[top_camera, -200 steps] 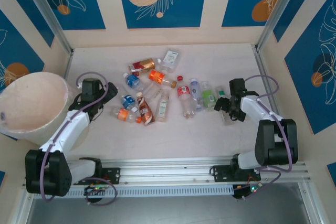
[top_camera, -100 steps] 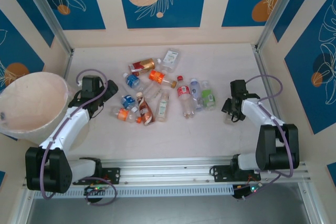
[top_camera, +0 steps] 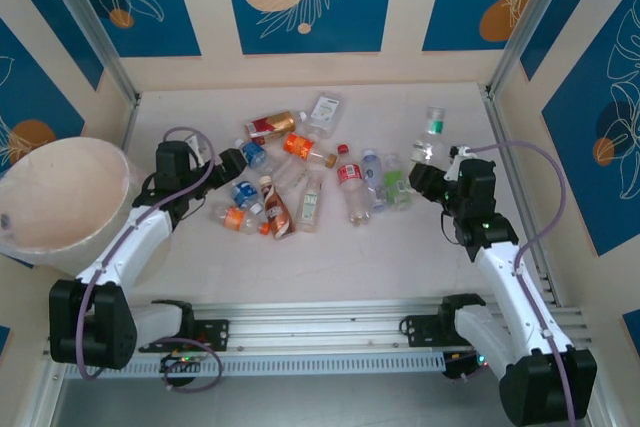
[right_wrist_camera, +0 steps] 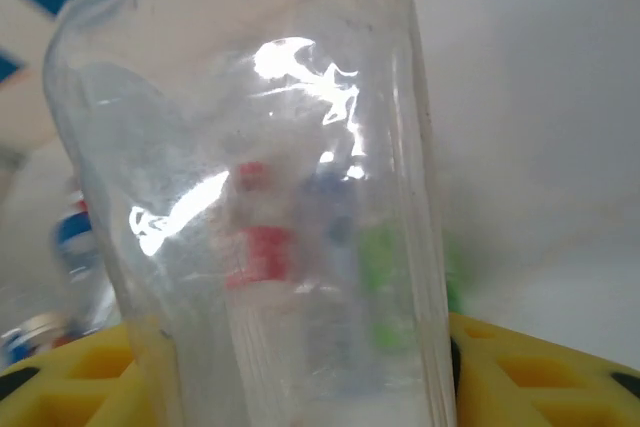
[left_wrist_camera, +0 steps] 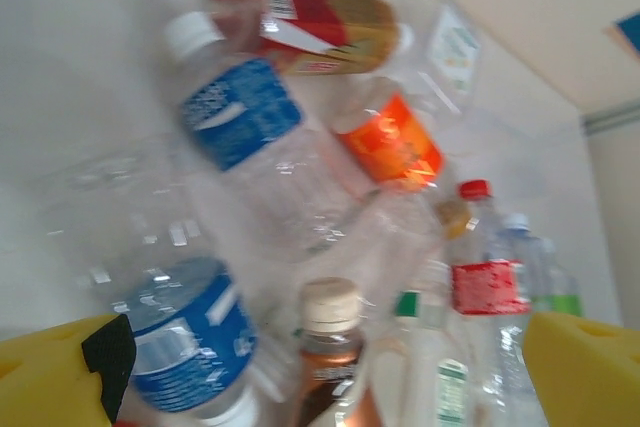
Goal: Put the plastic bottles in the bin
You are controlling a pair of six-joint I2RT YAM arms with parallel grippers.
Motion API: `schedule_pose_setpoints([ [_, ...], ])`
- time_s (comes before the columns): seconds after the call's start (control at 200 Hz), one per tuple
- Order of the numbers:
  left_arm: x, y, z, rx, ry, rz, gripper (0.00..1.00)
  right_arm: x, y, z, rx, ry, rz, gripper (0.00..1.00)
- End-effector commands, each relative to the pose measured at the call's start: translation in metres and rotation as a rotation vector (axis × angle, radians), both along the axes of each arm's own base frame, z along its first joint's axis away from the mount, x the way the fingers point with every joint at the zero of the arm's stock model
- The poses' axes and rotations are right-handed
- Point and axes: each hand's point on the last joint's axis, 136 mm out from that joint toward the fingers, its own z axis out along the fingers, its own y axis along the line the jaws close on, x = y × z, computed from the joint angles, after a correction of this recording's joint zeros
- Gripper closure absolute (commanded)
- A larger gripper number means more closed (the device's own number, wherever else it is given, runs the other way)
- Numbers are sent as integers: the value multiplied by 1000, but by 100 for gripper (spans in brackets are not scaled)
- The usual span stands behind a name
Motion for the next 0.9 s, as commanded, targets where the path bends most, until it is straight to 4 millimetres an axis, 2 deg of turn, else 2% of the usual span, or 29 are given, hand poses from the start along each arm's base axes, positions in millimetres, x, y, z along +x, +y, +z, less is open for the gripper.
schedule_pose_setpoints([
  [0.0, -5, -45, 38, -92, -154, -204, 0, -4, 60, 29, 129, -114, 281, 61],
  [0.165, -20, -92, 64, -126, -148, -395, 0, -15, 116, 33, 179, -114, 532, 61],
  [0.35, -33, -149, 102, -221, -278, -568, 0, -30, 171, 32, 219, -65, 780, 61],
  [0.485, -34, -176, 124, -257, -340, -636, 0, -39, 202, 27, 225, -18, 888, 61],
  [0.63, -20, -188, 129, -249, -336, -632, 6, -47, 227, 24, 216, -3, 974, 60],
  [0.745, 3, -178, 115, -189, -289, -500, 15, -55, 239, 29, 216, -21, 1028, 59],
  [0.85, 12, -175, 110, -178, -278, -456, 35, -58, 242, 31, 212, -30, 1044, 57],
  [0.895, 10, -178, 111, -189, -275, -472, 48, -58, 242, 32, 211, -33, 1044, 56],
])
